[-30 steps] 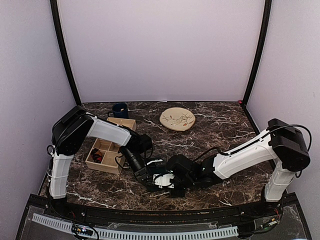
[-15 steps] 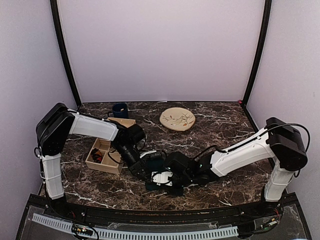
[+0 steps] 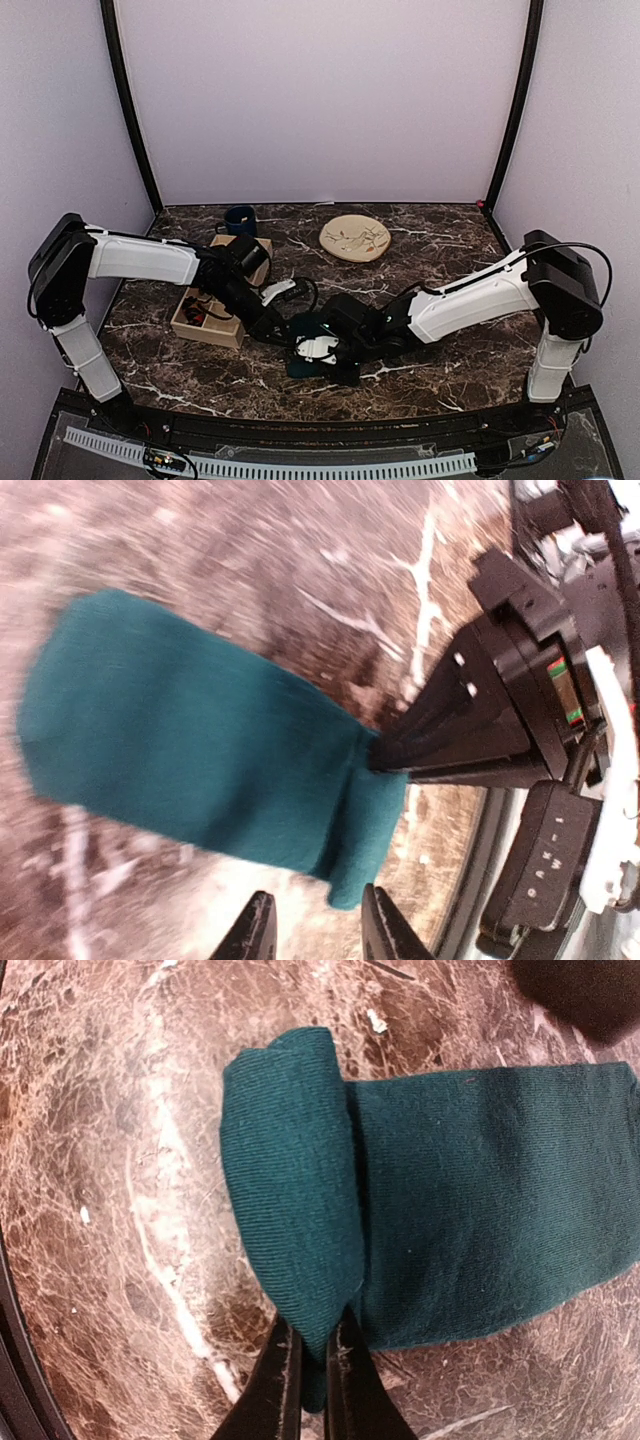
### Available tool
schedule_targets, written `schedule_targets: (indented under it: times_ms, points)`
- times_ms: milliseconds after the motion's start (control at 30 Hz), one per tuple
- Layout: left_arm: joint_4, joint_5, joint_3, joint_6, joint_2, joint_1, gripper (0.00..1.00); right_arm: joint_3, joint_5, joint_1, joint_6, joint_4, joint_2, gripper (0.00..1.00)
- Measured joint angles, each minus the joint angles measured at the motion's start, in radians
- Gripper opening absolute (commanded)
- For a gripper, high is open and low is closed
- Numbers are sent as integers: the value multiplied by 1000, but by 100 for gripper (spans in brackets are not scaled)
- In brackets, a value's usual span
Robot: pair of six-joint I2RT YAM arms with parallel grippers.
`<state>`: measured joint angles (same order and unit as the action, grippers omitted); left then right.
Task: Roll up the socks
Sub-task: Roll the sock at the center of the board.
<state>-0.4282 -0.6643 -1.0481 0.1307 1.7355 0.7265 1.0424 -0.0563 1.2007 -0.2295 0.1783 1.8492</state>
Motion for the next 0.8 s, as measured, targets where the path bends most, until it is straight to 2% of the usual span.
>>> schedule_targets:
  times_ms: [333, 567, 800]
  points:
    - [257, 269, 237, -151, -277, 0, 37, 69, -142, -58, 47, 93, 32, 0]
    - [394, 381, 373, -218, -425, 12, 38, 136, -261, -99, 63, 175, 72, 0]
    - [482, 476, 457, -220, -459, 138, 36, 196, -359, -135, 75, 249, 115, 0]
